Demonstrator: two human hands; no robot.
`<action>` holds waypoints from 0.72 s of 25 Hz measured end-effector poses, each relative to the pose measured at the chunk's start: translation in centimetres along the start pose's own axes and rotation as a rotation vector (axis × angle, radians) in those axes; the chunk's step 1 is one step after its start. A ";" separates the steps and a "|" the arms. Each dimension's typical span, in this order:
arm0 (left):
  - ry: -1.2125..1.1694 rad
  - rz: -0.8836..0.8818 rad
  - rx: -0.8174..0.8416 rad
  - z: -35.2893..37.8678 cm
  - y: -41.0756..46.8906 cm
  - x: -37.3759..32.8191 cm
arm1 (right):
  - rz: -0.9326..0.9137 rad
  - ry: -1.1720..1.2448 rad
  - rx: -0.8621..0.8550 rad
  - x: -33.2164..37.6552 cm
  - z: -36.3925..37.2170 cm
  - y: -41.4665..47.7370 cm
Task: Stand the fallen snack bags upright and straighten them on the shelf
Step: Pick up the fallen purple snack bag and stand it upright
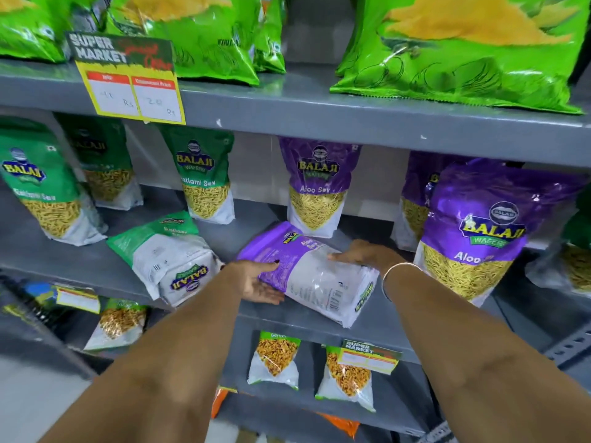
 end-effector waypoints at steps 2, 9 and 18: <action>-0.026 0.022 -0.018 0.0 0.6 0.1 | 0.071 -0.040 0.001 -0.4 -0.3 0.3; -0.059 0.155 -0.015 -0.2 -0.1 -2.2 | 0.187 0.174 0.216 0.1 1.4 -1.3; 0.223 0.364 0.130 0.9 -2.6 -9.1 | -0.024 0.281 0.115 3.5 0.1 -5.5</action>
Point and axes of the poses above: each hand's wrist, its own y-axis towards the middle knuckle, its own z-axis out of the palm, x = y × z, the point moved 10 cm from there along y, towards the middle knuckle, and after that the axes turned 15 degrees about z, right-handed, at the moved point
